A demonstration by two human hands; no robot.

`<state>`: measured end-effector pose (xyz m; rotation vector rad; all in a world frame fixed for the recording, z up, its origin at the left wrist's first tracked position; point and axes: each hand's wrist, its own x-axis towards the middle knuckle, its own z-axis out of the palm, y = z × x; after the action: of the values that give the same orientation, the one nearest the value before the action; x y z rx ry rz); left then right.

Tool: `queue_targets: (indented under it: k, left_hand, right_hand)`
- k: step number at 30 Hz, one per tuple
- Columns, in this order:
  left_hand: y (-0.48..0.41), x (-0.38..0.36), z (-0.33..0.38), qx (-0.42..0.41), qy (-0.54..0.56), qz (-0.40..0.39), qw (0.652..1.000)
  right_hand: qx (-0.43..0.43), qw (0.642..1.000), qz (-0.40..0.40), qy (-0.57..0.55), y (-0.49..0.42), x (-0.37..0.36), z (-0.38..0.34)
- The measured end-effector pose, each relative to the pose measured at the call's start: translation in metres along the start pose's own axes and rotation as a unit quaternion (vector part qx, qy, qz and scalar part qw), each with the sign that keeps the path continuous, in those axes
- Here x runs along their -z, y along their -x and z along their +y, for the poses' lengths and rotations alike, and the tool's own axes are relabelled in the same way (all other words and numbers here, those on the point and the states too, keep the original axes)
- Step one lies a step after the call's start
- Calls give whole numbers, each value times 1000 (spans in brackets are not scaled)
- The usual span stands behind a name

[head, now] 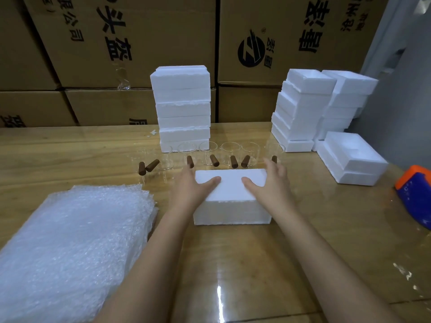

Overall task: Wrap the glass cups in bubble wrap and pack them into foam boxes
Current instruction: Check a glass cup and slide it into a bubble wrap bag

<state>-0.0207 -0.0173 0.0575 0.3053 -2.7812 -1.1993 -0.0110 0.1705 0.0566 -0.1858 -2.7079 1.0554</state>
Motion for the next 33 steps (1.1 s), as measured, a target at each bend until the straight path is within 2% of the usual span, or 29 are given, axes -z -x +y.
queue_targets:
  k: [3,5,10,14,18,21,23,26,29,33]
  left_hand:
    - [-2,1,0,98,41,-78,991]
    - [-3,1,-1,139,87,-111,980]
    - [0,1,-2,133,143,-82,977]
    - [13,-6,-9,134,293,-71,944]
    - [28,-8,-14,126,389,-61,910]
    - [32,-3,-15,90,441,-42,892]
    - [35,6,-13,54,459,-22,886]
    - [37,24,-12,-3,477,-7,879]
    - [37,35,-10,-41,451,-10,891]
    - [37,39,-1,-60,377,-21,924]
  right_hand:
    - [-129,988,-54,-63,-3,2,4]
    - [-174,976,-98,-88,-6,2,6]
    - [-168,977,-86,-100,-8,-3,10]
    - [-144,976,-73,-143,2,2,11]
    - [-116,981,-34,-152,18,6,12]
    - [-80,979,-4,-190,26,7,11]
    - [-58,956,-22,-285,29,9,9]
    - [-33,896,-130,-422,27,15,12]
    - [-25,875,-200,-440,24,17,16]
    - [-68,845,-199,-492,16,18,15]
